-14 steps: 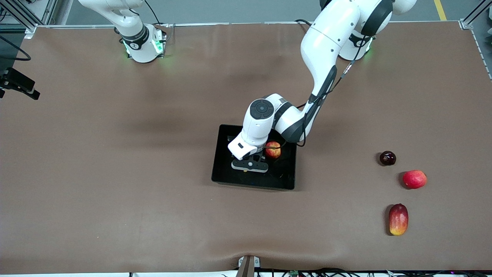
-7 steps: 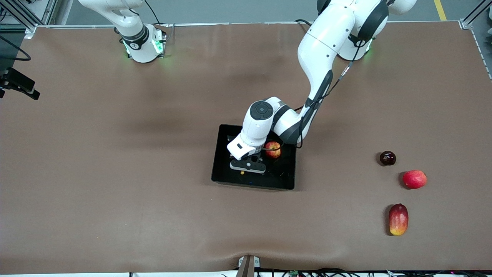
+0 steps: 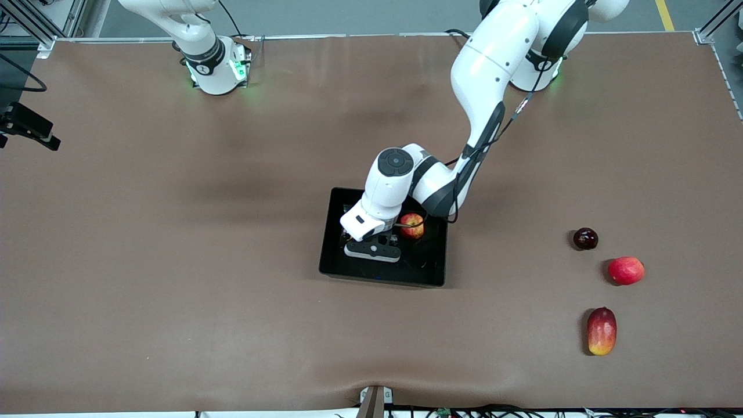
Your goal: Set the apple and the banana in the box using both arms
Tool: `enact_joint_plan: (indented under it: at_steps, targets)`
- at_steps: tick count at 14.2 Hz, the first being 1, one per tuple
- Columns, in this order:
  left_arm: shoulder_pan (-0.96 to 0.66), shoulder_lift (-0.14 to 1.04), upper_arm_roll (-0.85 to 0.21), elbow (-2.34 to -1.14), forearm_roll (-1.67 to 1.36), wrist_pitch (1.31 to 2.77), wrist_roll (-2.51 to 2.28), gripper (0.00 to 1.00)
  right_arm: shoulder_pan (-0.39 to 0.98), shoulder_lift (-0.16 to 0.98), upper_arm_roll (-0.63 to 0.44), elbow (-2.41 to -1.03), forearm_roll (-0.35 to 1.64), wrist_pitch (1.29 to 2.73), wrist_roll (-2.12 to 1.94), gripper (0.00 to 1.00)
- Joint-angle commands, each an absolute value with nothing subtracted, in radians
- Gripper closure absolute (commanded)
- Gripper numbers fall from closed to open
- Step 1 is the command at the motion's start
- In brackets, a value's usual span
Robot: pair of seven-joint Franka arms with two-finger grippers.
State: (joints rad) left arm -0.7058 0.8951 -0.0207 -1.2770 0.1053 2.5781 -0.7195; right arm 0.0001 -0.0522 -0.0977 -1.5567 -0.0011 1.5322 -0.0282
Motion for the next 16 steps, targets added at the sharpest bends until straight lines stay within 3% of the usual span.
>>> enact_joint_plan:
  at_steps: [1, 12, 16]
  targets:
    - [-0.712, 0.798, -0.002, -1.296, 0.106, 2.44, -0.744, 0.0, -0.012, -0.052, -0.091, -1.552, 0.014, 1.526, -0.038, 0.0]
    - [-0.52, 0.542, -0.003, -1.307, 0.1, 2.045, -0.589, 0.0, -0.002, -0.052, -0.089, -1.552, 0.014, 1.534, -0.049, 0.0]
    - [-0.436, 0.489, -0.003, -1.315, 0.098, 1.996, -0.491, 0.0, 0.014, -0.052, -0.086, -1.552, 0.015, 1.54, -0.049, 0.0]
